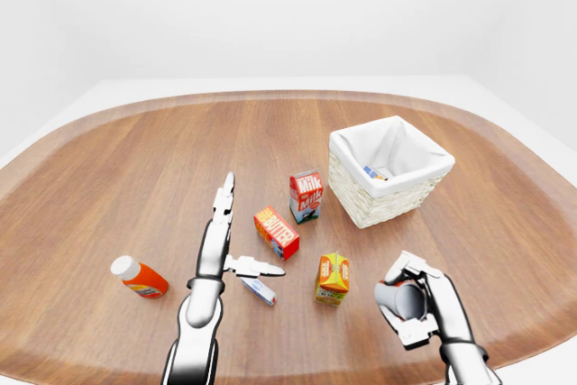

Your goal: Pick up the alphabet soup and the tomato sauce, and put them in the basket.

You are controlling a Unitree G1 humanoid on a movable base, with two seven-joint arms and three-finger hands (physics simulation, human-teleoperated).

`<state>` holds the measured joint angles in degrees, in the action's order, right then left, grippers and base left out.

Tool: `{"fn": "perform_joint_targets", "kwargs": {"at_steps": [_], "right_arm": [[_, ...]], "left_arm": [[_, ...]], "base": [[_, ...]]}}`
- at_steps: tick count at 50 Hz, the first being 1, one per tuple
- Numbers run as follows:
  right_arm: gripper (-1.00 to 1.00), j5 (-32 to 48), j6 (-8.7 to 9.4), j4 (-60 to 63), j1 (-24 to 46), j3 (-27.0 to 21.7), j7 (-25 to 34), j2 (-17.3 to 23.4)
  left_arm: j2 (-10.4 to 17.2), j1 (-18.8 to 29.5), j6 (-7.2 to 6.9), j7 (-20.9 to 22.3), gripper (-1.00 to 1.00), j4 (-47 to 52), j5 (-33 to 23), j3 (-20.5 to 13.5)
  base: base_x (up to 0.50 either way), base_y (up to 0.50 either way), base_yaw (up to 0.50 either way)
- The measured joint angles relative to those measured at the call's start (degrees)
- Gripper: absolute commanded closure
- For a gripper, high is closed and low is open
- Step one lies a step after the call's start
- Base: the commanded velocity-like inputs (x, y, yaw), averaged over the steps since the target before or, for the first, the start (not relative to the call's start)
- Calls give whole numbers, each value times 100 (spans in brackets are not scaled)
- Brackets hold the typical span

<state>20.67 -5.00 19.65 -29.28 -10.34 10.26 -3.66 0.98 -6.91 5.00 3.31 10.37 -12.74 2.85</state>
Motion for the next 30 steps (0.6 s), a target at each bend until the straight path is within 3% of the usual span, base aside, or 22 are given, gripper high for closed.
{"fn": "perform_joint_targets", "kwargs": {"at_steps": [14,30], "right_arm": [[100,685,0,809,-21,50,-1,-138],[100,1496,0,1736,136,423,-32,-17]], "left_arm": [[1,-10,0,10,-100,8,-4,-1],[-2,14,0,-5,-100,-12,-3,-8]], "base": [[0,0,0],[0,0,0]]}}
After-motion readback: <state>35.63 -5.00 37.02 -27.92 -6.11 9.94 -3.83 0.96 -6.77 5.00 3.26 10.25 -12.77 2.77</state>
